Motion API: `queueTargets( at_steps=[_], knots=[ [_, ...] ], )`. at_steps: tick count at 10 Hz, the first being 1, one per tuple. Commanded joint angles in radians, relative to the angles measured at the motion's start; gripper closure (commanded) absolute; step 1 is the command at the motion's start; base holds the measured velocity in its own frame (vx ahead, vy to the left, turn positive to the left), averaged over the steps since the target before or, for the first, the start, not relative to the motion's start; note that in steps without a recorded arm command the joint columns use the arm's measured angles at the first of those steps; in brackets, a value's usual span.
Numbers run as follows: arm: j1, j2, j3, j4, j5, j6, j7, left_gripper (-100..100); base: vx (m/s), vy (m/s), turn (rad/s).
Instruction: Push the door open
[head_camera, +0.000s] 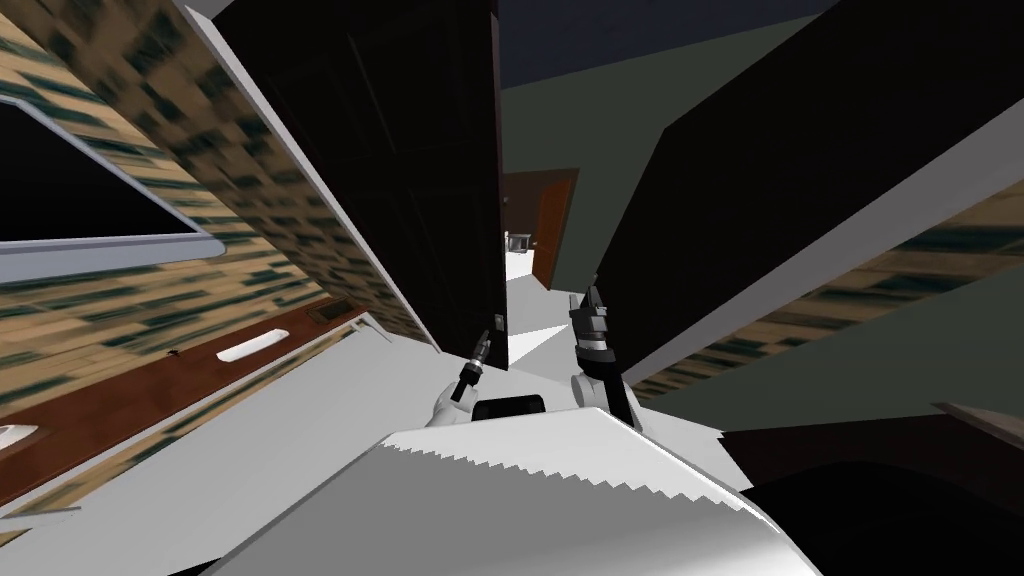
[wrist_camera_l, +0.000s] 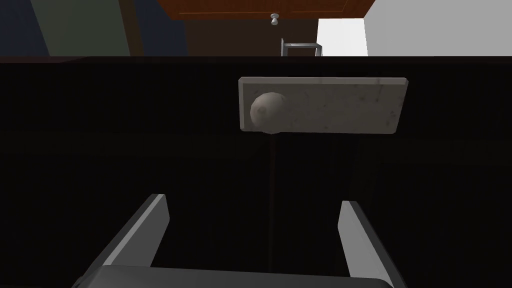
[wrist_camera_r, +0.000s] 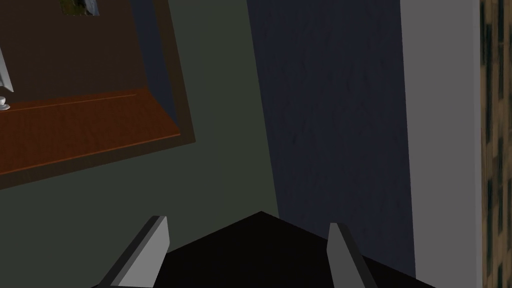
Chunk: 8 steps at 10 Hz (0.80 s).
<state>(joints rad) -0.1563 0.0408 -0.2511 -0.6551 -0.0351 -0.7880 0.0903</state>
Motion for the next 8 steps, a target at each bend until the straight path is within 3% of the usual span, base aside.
queueTargets(
  at_steps=[1, 4, 7, 8],
  knots=[
    [-0.001, 0.005, 0.003, 0.003, 0.001, -0.001, -0.002, -100, 0.186, -0.064, -0.018],
    [-0.001, 0.001, 0.01, 0.01, 0.004, -0.005, -0.006, -100, 0.184, -0.068, -0.027],
    [-0.001, -0.022, 0.017, 0.016, 0.007, -0.009, -0.009, -100, 0.193, -0.064, -0.022],
    [0.004, -0.014, 0.014, 0.008, 0.006, -0.006, -0.008, -100, 0.078, -0.023, 0.01]
  ],
)
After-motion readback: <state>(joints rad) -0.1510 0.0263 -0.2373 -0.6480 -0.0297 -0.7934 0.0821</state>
